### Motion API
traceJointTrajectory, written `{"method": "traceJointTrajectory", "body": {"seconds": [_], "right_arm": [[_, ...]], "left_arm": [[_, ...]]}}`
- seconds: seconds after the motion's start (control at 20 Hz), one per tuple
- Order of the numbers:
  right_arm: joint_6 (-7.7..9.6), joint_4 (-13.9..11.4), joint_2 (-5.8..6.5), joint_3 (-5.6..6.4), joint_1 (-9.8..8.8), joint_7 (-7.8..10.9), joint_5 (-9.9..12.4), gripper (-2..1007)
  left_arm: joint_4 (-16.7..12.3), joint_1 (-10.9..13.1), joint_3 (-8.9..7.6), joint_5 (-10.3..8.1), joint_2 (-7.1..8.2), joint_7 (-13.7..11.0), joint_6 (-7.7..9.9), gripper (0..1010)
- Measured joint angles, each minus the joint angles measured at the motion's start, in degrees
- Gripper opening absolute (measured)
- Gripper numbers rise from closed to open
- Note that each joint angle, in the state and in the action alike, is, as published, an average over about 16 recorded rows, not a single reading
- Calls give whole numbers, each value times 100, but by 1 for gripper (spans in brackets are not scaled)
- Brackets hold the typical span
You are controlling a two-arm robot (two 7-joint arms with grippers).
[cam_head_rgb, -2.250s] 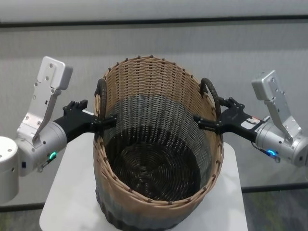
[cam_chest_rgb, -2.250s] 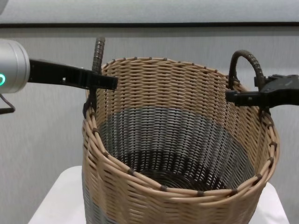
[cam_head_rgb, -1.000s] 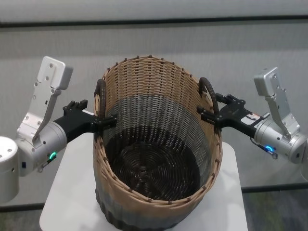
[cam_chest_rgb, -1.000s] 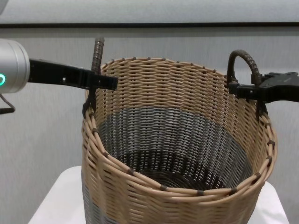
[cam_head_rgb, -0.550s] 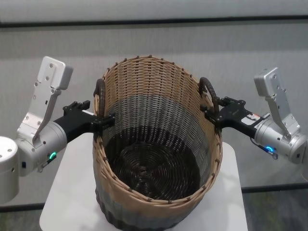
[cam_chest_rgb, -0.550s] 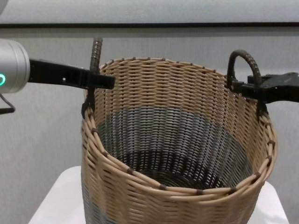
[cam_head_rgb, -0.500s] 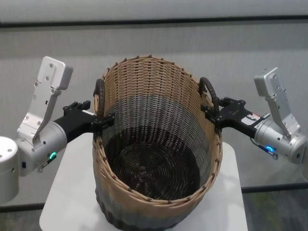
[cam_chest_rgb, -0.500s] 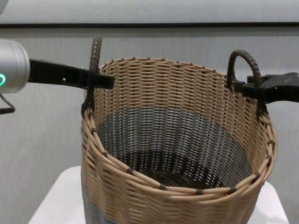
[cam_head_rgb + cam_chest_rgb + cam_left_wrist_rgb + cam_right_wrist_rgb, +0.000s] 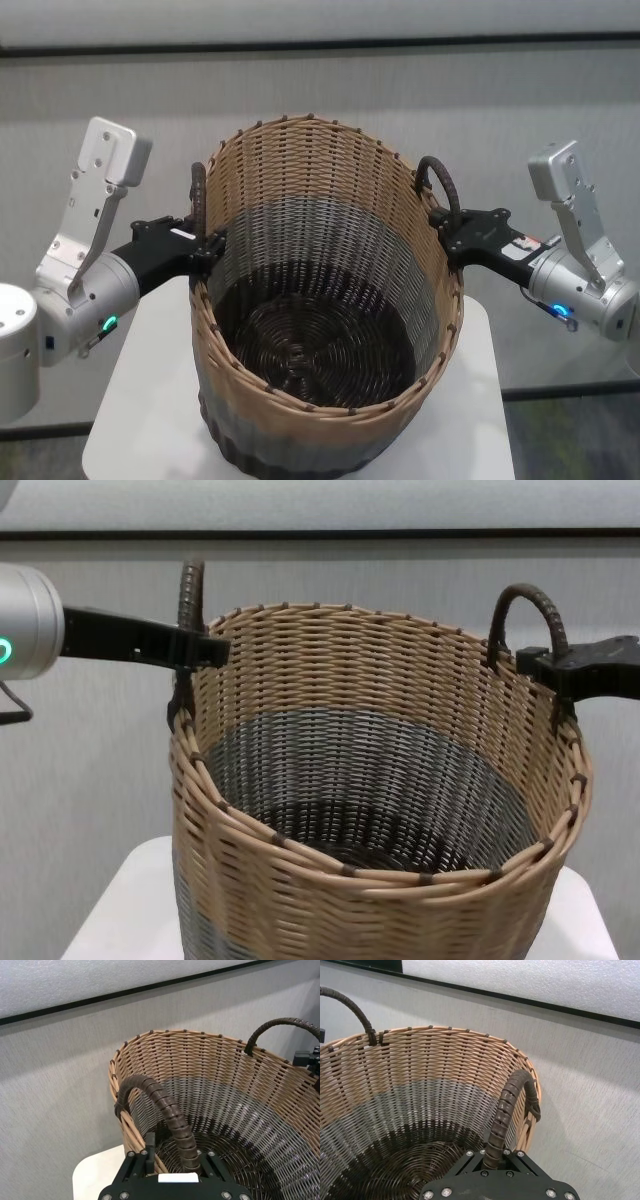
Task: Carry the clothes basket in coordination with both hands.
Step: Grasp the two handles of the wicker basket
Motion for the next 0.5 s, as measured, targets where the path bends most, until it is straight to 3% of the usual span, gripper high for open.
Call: {"method": "traceJointTrajectory", "body": {"seconds": [0.5], "right_arm": [[3, -5, 4, 0, -4, 0, 2, 7]], "left_arm": [[0, 0, 0, 0, 0, 0, 0, 103]]}}
